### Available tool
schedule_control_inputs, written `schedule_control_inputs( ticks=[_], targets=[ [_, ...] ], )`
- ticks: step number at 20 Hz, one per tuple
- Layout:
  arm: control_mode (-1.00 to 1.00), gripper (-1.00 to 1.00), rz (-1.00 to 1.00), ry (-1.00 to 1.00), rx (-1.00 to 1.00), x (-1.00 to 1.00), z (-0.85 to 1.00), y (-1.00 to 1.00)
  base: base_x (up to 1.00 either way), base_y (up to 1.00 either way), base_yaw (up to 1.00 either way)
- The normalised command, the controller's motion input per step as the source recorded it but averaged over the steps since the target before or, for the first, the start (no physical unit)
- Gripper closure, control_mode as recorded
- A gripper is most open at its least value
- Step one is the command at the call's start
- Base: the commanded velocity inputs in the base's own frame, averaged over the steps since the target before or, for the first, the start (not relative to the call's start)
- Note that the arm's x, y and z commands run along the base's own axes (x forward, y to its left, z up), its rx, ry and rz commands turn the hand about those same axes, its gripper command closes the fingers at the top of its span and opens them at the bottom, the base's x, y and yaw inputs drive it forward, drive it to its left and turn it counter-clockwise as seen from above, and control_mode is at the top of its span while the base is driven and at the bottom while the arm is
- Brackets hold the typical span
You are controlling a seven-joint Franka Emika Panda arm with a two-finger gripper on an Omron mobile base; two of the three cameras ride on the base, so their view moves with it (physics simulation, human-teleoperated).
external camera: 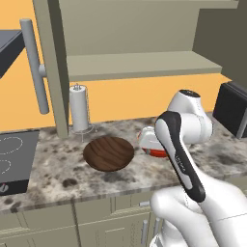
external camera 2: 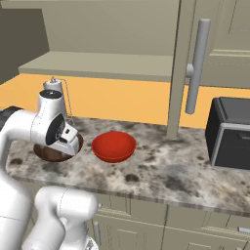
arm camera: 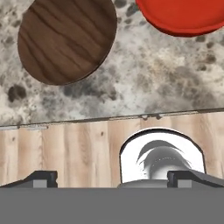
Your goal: Open the cabinet. Pick the bowls from the counter and place them in the cabinet. Then close the cabinet.
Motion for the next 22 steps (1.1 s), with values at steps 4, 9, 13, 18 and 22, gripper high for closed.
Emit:
schedule_control_inputs(
  ticks=[4, 9, 13, 18, 22],
  targets=[
    [-1.0, -1.0, 0.0, 0.0, 0.01, 0.0, -0.4, 0.06, 0.0, 0.0, 0.0],
    [-1.0, -1.0, -0.01, 0.0, 0.0, 0.04, -0.09, 0.05, 0.0, 0.0, 0.0],
    [-1.0, -1.0, -0.08, -0.03, 0.0, 0.26, -0.12, 0.18, 0.0, 0.0, 0.0],
    [-1.0, -1.0, -0.09, 0.0, 0.0, 0.3, -0.05, 0.19, 0.0, 0.0, 0.0],
    [-1.0, -1.0, -0.01, 0.0, 0.0, 0.4, -0.13, 0.0, 0.0, 0.0, 0.0]
  ],
)
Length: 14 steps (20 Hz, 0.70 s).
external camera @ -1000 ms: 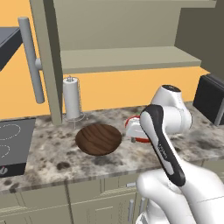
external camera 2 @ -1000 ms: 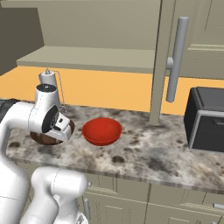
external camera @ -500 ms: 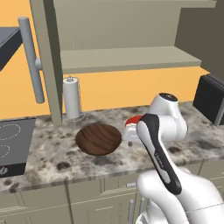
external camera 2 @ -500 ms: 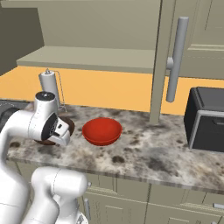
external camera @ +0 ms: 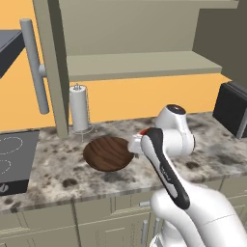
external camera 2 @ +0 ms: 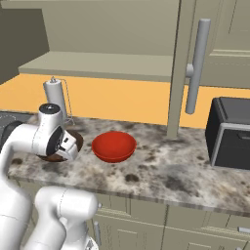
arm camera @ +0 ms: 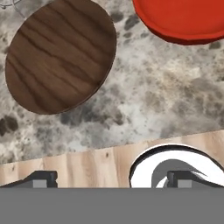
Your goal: Open the cabinet. Pick the bowls from the counter and place them in the cabinet. Then close the cabinet.
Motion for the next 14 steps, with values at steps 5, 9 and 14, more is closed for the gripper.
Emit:
schedule_control_inputs(
  ticks=[5, 9, 14],
  targets=[
    [-1.0, -1.0, 0.0, 0.0, 0.0, 0.37, -0.21, 0.0, 0.0, 0.0, 0.0],
    [-1.0, -1.0, 0.0, 0.0, 0.0, 0.36, -0.32, 0.0, 0.0, 0.0, 0.0],
    [-1.0, -1.0, 0.0, 0.0, 0.0, 0.32, -0.38, 0.0, 0.0, 0.0, 0.0]
  ],
)
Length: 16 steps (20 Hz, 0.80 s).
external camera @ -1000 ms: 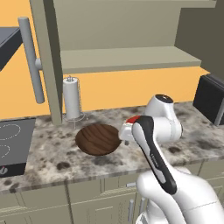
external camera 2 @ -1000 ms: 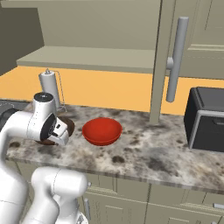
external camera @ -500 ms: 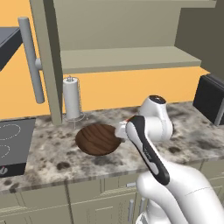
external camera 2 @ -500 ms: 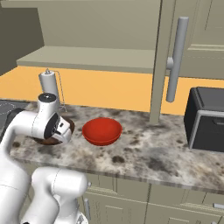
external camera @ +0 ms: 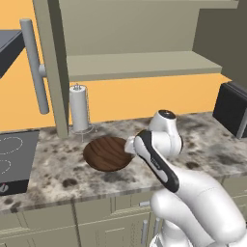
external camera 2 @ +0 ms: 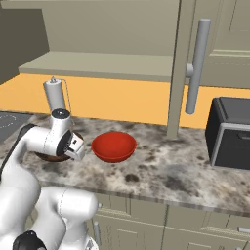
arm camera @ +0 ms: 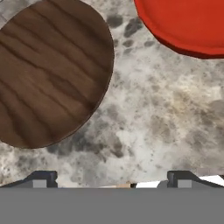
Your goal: Open the cabinet. Pick the bowls from the counter and place them in the cabinet. Then close the cabinet.
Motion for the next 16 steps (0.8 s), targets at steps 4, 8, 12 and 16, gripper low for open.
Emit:
schedule_control_inputs(
  ticks=[4, 8, 12, 16],
  targets=[
    [-1.0, -1.0, 0.0, 0.03, 0.0, 0.3, -0.36, 0.01, 0.0, 0.0, 0.0],
    [-1.0, -1.0, 0.0, 0.03, 0.0, 0.25, -0.29, 0.15, 0.0, 0.0, 0.0],
    [-1.0, -1.0, 0.0, 0.07, 0.0, 0.12, -0.17, 0.39, 0.0, 0.0, 0.0],
    [-1.0, -1.0, 0.0, 0.08, 0.0, 0.14, -0.17, 0.29, 0.0, 0.0, 0.0]
  ],
)
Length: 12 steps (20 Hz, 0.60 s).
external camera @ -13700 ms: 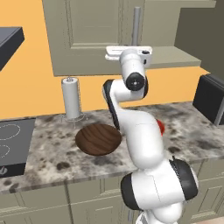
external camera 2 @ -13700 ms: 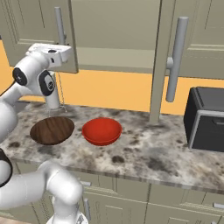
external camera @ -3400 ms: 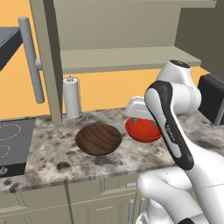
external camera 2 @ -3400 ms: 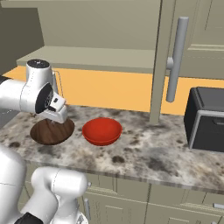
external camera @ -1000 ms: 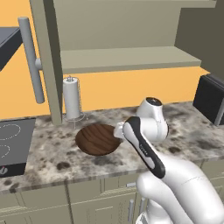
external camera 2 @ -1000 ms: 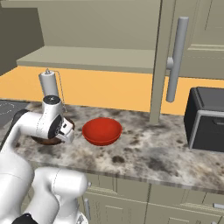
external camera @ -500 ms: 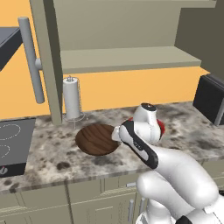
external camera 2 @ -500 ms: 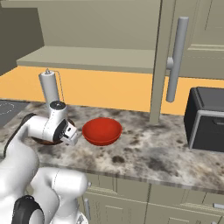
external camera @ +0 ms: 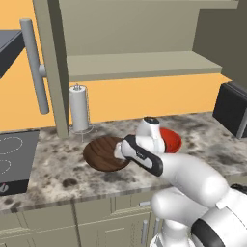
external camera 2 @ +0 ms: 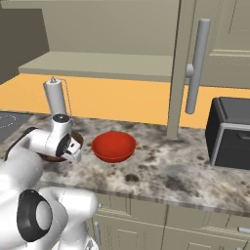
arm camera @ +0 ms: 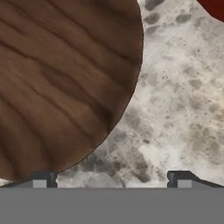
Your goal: Open the cabinet. Pick the bowls from the counter and place them in the cabinet. Then close the cabinet.
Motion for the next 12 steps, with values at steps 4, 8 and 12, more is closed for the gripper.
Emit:
schedule_control_inputs(
  ticks=[4, 8, 12],
  targets=[
    [-1.0, -1.0, 0.0, 0.04, 0.0, 0.1, -0.27, 0.14, 0.0, 0.0, 0.0],
    [-1.0, -1.0, 0.0, 0.0, 0.0, 0.13, -0.24, 0.12, 0.0, 0.0, 0.0],
    [-1.0, -1.0, 0.0, 0.0, 0.0, 0.23, -0.11, 0.07, 0.0, 0.0, 0.0]
  ],
)
